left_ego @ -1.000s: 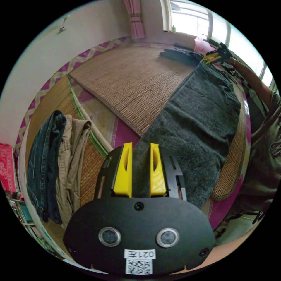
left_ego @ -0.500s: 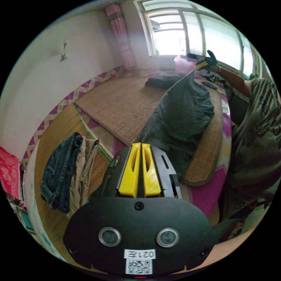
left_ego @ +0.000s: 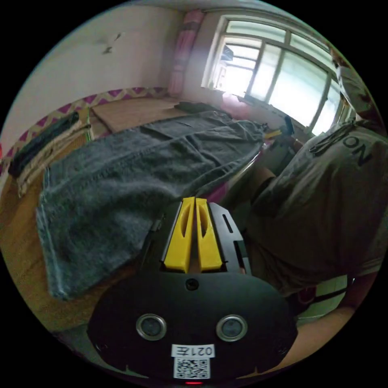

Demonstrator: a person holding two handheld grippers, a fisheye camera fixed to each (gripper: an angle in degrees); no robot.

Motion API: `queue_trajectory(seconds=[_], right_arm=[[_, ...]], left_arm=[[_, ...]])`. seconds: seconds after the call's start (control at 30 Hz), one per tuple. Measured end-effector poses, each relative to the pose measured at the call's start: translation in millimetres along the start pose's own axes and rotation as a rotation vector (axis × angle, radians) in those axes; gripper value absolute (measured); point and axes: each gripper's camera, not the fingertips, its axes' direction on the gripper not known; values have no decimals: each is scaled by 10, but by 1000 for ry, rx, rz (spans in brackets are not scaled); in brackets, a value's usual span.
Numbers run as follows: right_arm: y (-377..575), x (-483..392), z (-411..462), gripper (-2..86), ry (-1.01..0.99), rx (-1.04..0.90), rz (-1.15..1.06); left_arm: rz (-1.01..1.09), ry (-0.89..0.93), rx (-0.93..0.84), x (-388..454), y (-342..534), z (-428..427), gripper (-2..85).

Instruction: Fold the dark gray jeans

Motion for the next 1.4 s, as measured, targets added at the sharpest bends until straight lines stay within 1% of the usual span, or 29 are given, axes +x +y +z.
queue_trajectory(seconds=[0.03, 0.1, 0.2, 0.27, 0.4, 0.5, 0.53, 0.6, 0.67, 0.73, 0.8, 0.83, 0.87, 0.9, 0.93, 0.97, 1.0, 1.03, 1.07, 1.13, 1.17, 1.2, 1.3, 1.33, 1.37, 1.4], right_arm=[[90, 0, 60, -10, 5, 22, 20], [214, 77, -44, -10, -26, 51, 70], [314, 60, -214, -10, -24, 49, 54], [332, 68, -353, -10, -47, 5, 22], [362, 159, -600, -10, -108, -32, -22], [403, 277, -547, -10, -141, -91, -18], [423, 296, -459, -10, -144, -137, -25], [468, 323, -412, -10, -134, -155, -36], [560, 424, -498, -9, -127, -151, -3], [653, 452, -558, -8, -130, -152, 6], [745, 468, -636, -8, -131, -181, 10], [805, 473, -680, -7, -138, -257, -9], [873, 485, -806, -7, -148, -275, -31], [902, 509, -906, -7, -145, -248, -33], [960, 618, -1173, -6, -125, -126, -7], [1041, 819, -1447, -3, -115, 46, 67], [1095, 947, -1559, -1, -115, 128, 120], [1211, 1218, -1691, 10, -93, 236, 240], [1307, 1461, -1708, 34, -28, 247, 364], [1441, 1735, -1621, 85, 52, 178, 502], [1561, 1853, -1564, 114, 70, 152, 565], [1629, 1896, -1547, 119, 70, 147, 593], [2058, 1940, -1582, 127, 53, 213, 733], [2272, 1891, -1627, 120, 46, 261, 799], [2507, 1834, -1655, 115, 29, 296, 895], [2622, 1788, -1666, 115, 17, 319, 932]], left_arm=[[-30, 32, 42, -4, 51, -139, -9], [-40, 46, 64, 61, 60, -374, -9], [-14, -12, 81, 233, -25, -851, -9], [-18, -92, 125, 293, -158, -1289, -10], [-50, -206, 123, 269, -462, -1732, -10], [-110, -271, 58, 118, -687, -1861, -10], [-170, -304, 0, -2, -720, -1840, -10], [-237, -278, -167, -213, -664, -1679, -10], [-318, -178, -88, -336, -432, -1814, -10], [-346, -140, -30, -360, -291, -1944, -10], [-347, -131, 16, -351, -174, -2068, -10], [-347, -132, 46, -349, -117, -2144, -9], [-340, -137, 70, -353, -75, -2214, -9], [-333, -142, 80, -356, -60, -2247, -9], [-329, -146, 96, -374, -37, -2316, -9], [-339, -139, 120, -406, -21, -2402, -9], [-337, -132, 145, -415, -18, -2455, -9], [-326, -114, 212, -423, -18, -2585, -9], [-318, -104, 272, -429, -28, -2723, -8], [-318, -111, 331, -444, -43, -2927, -7], [-349, -146, 339, -456, -40, -3048, -5], [-364, -167, 344, -456, -30, -3107, -3], [-449, -230, 359, -467, 79, -3357, 25], [-497, -244, 349, -484, 144, -3426, 53], [-547, -236, 338, -506, 223, -3481, 72], [-574, -230, 338, -519, 269, -3504, 77]])
